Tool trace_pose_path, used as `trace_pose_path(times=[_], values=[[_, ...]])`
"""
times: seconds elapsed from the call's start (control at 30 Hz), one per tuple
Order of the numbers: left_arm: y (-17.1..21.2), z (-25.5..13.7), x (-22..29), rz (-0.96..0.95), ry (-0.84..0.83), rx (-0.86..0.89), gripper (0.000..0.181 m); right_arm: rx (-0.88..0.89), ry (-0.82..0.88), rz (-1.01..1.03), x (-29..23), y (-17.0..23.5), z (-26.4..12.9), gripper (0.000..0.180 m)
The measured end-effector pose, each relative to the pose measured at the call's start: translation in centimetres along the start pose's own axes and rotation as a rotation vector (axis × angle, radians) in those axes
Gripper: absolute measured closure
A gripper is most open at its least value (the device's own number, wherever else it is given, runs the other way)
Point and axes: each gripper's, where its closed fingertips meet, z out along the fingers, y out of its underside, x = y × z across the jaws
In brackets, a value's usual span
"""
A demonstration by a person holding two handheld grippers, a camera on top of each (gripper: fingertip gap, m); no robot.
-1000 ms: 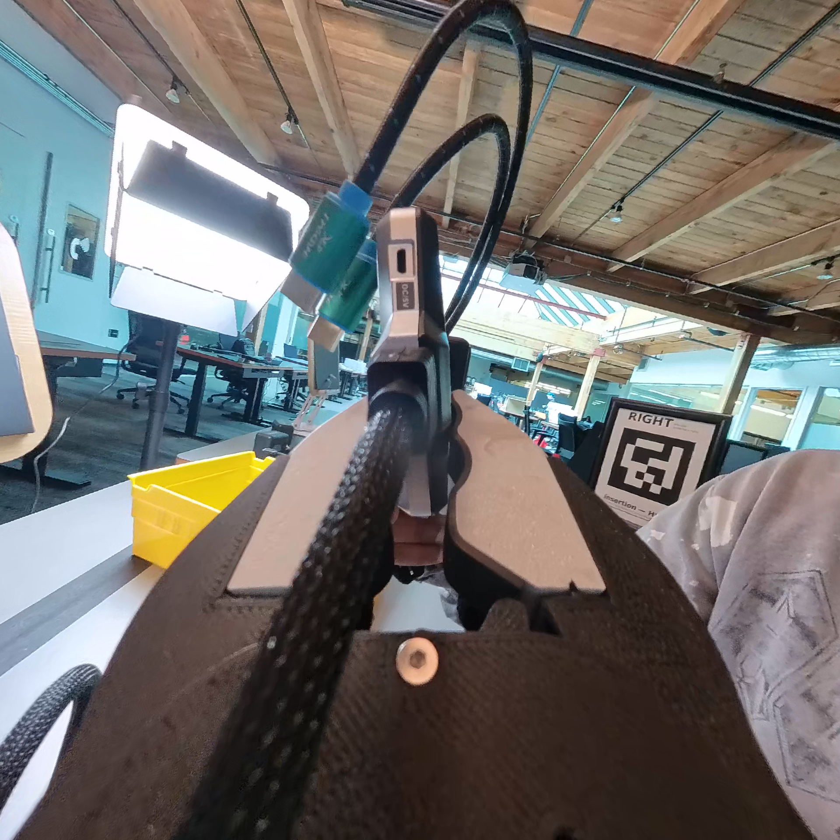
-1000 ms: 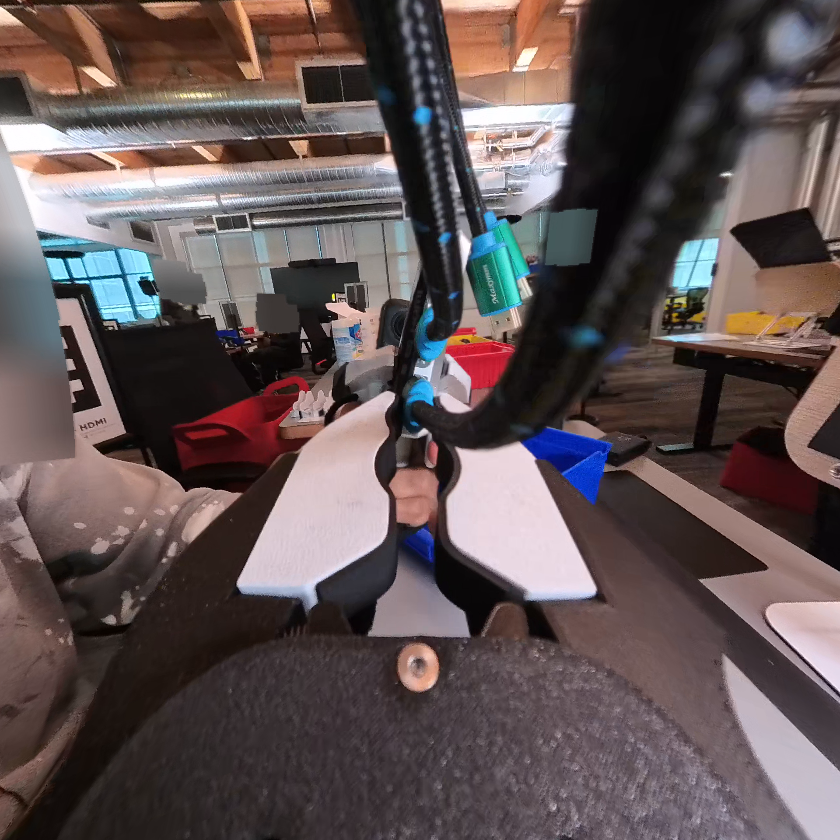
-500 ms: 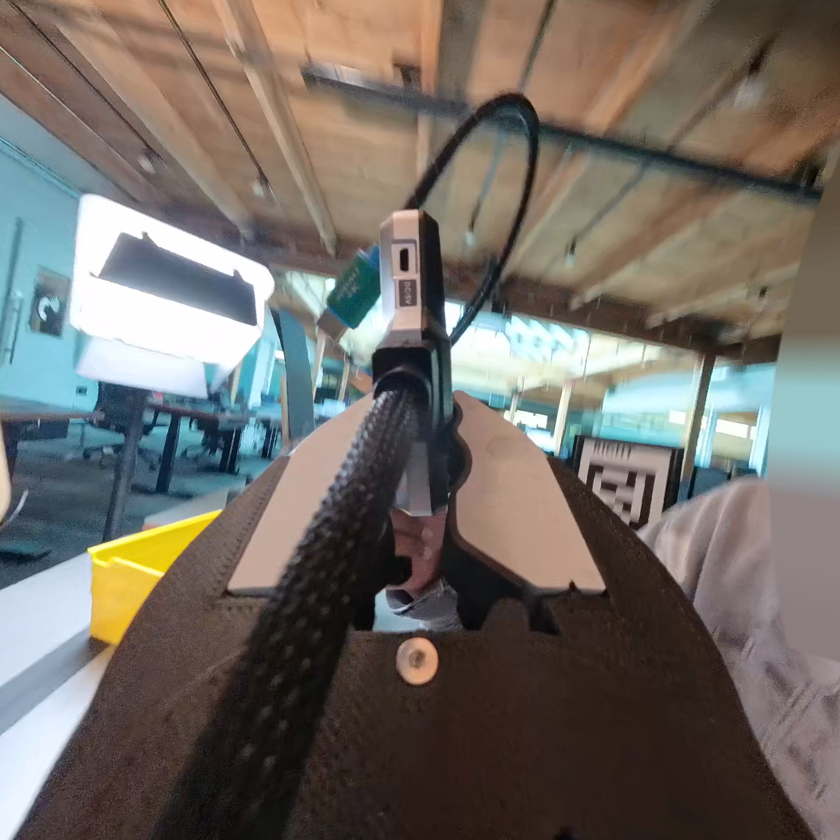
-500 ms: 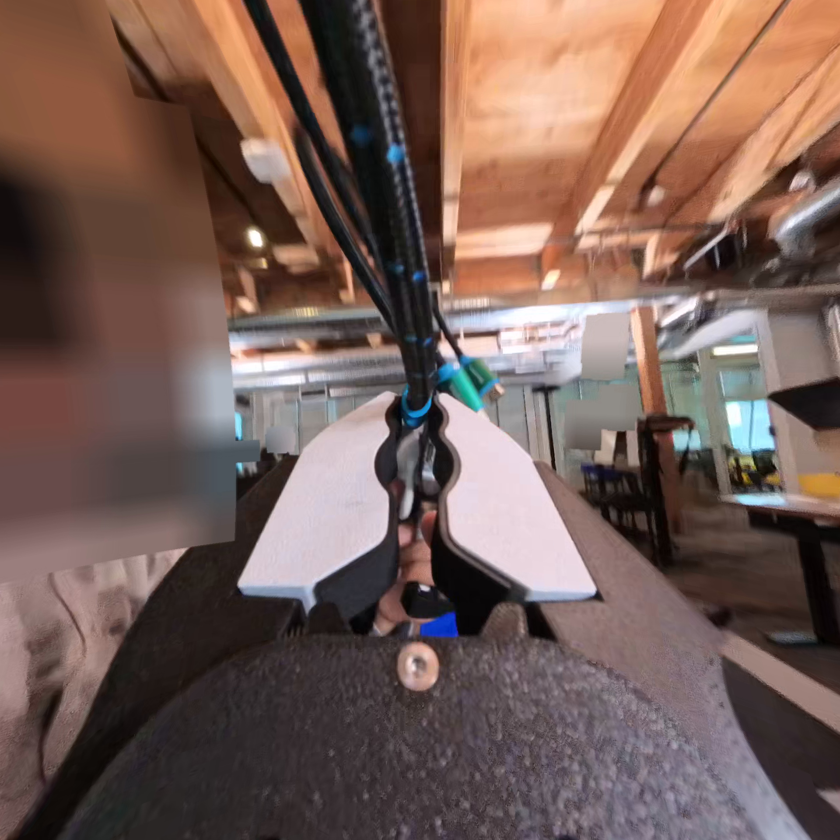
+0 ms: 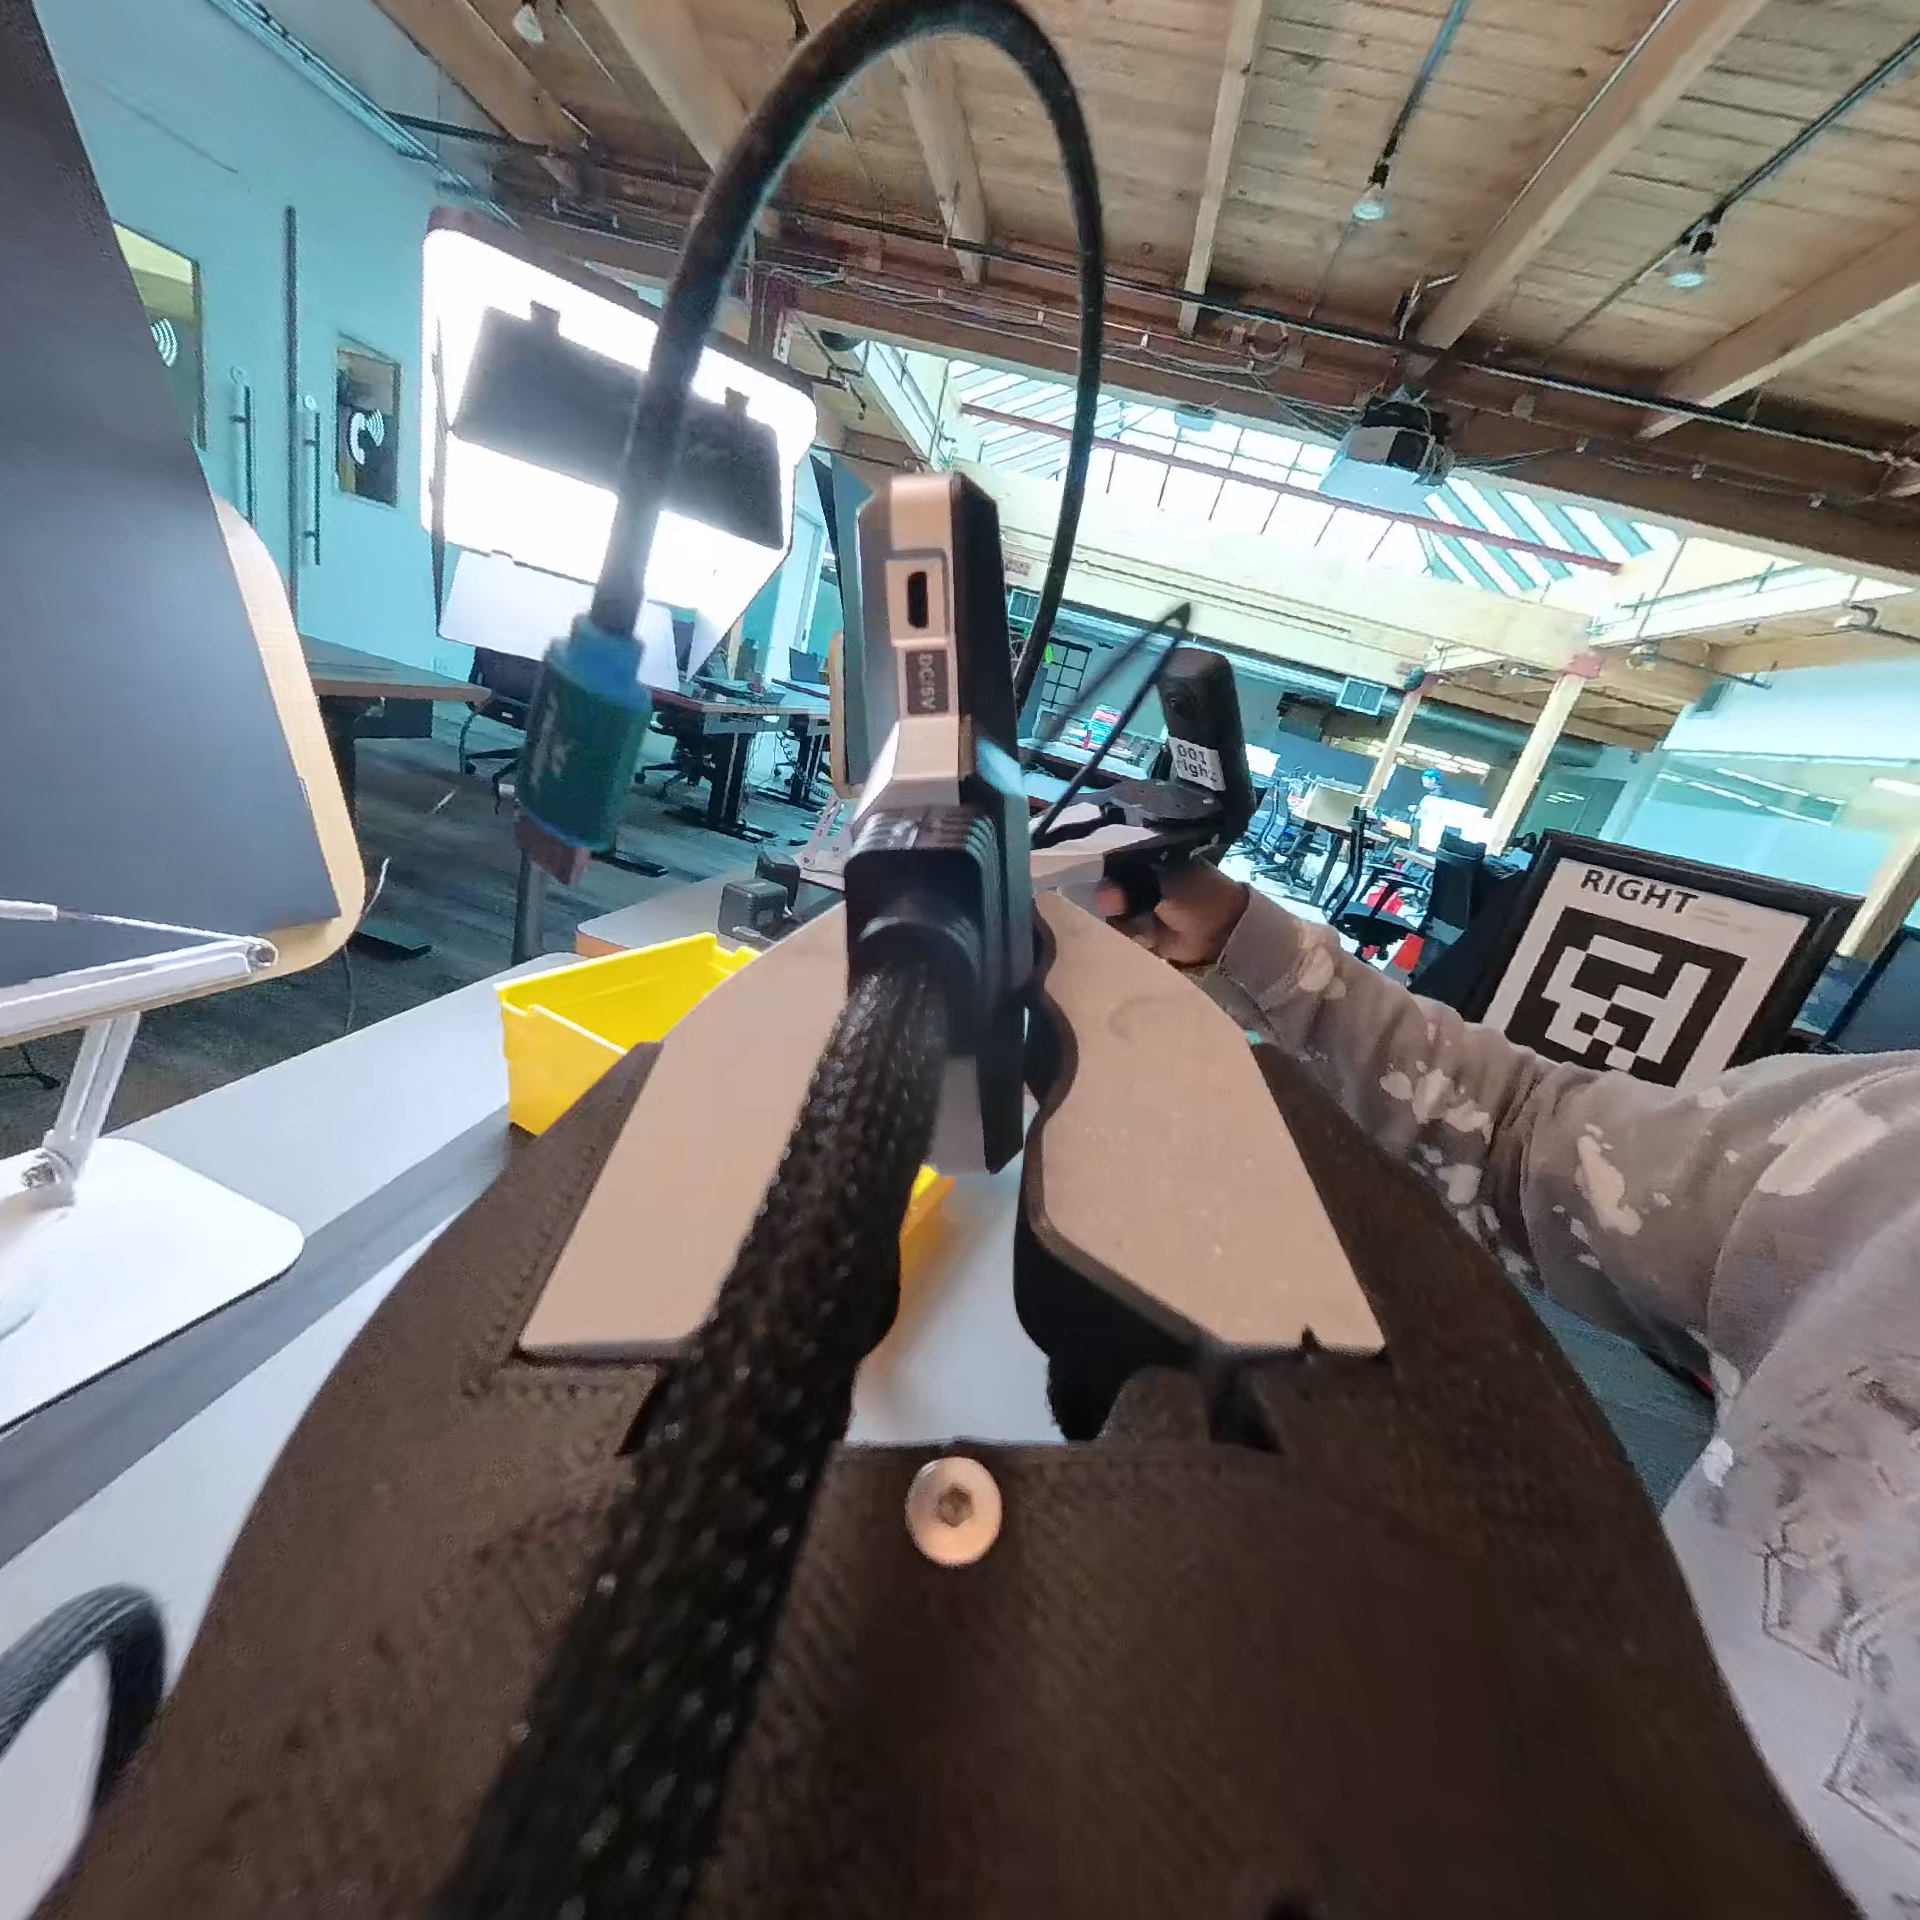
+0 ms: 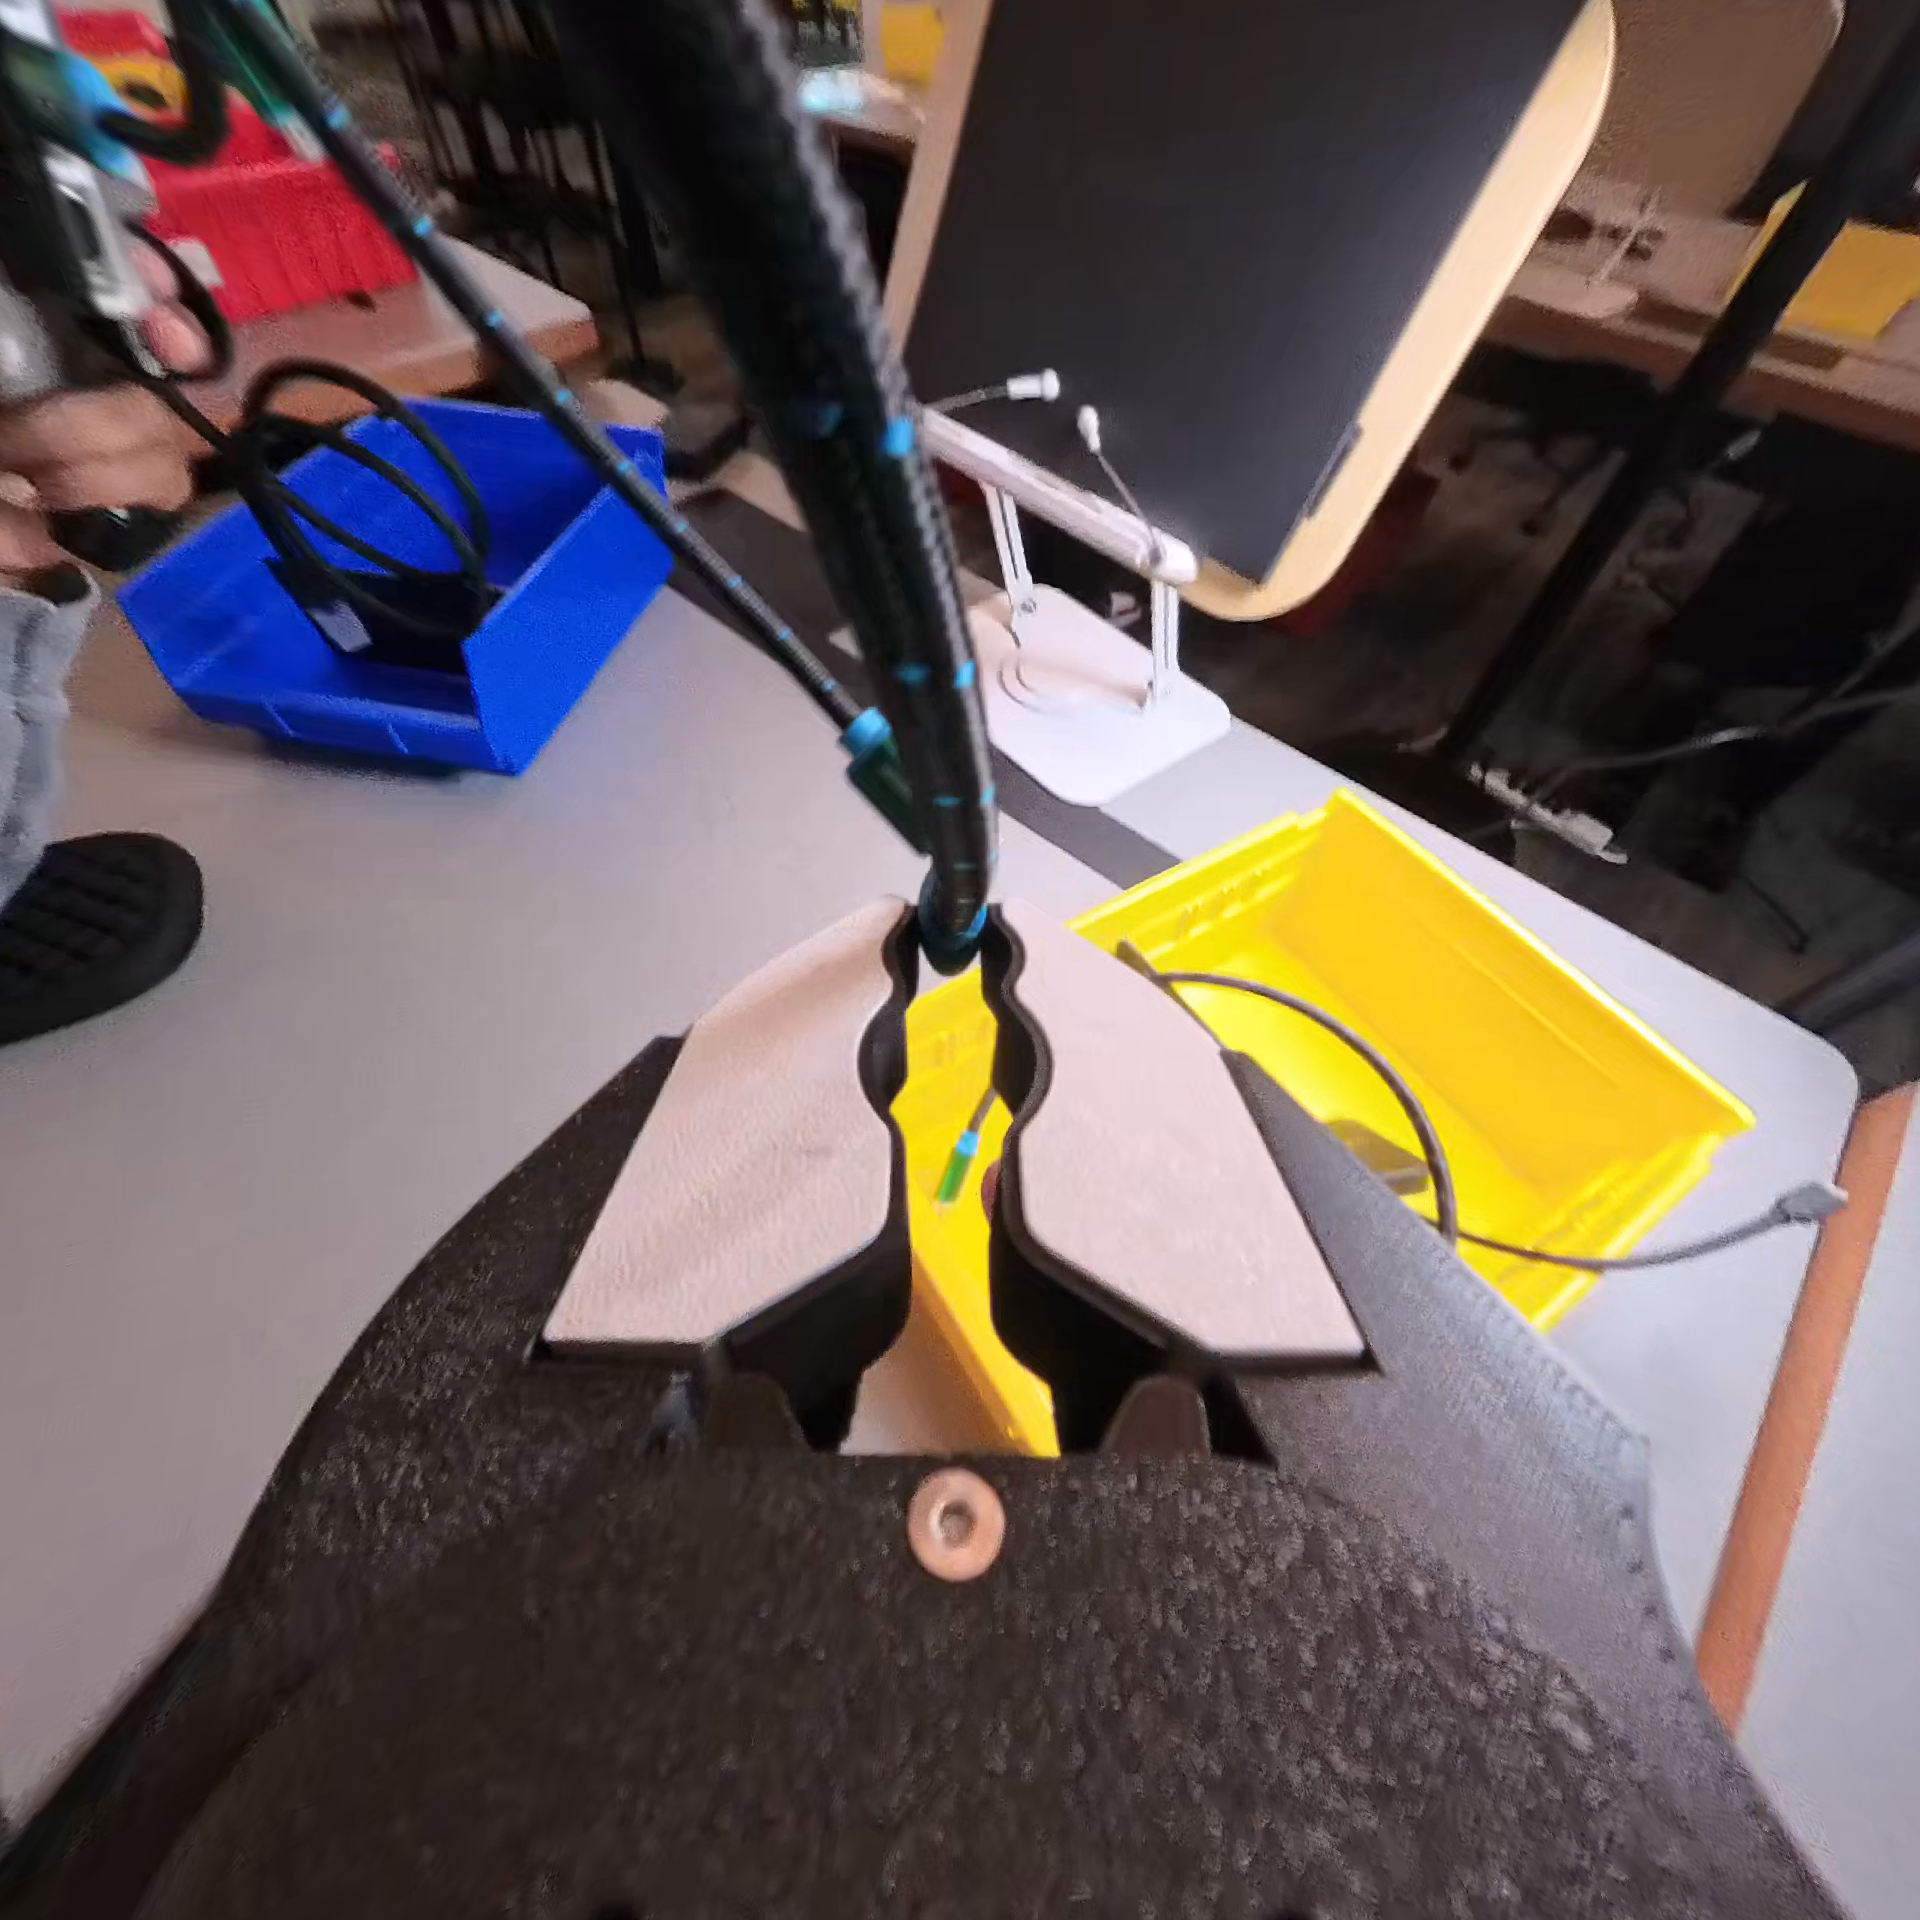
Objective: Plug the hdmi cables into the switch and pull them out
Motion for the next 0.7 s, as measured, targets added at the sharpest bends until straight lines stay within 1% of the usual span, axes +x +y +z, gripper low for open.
trace_pose_path(times=[0.17, 0.33, 0.4, 0.5, 0.7], values=[[0.1, 0.0, 0.1, 0.008, -0.015, -0.011, 0.159, -0.147, 0.042, 0.077, 2.9, 2.8, -0.3, 0.168], [0.0, -0.3, 0.0, 0.048, -0.056, -0.028, 0.158, -0.286, 0.052, 0.213, 4.7, 5.8, 0.0, 0.168], [-0.2, -0.6, -0.1, 0.071, -0.078, -0.032, 0.159, -0.309, 0.045, 0.254, 4.9, 6.4, 0.3, 0.169], [-0.5, -0.8, -0.2, 0.079, -0.084, -0.025, 0.158, -0.327, -0.012, 0.333, 4.7, 6.7, 0.9, 0.169], [0.0, -0.7, -1.0, 0.061, -0.09, -0.035, 0.158, -0.35, -0.081, 0.465, 6.3, 6.7, 2.2, 0.169]])
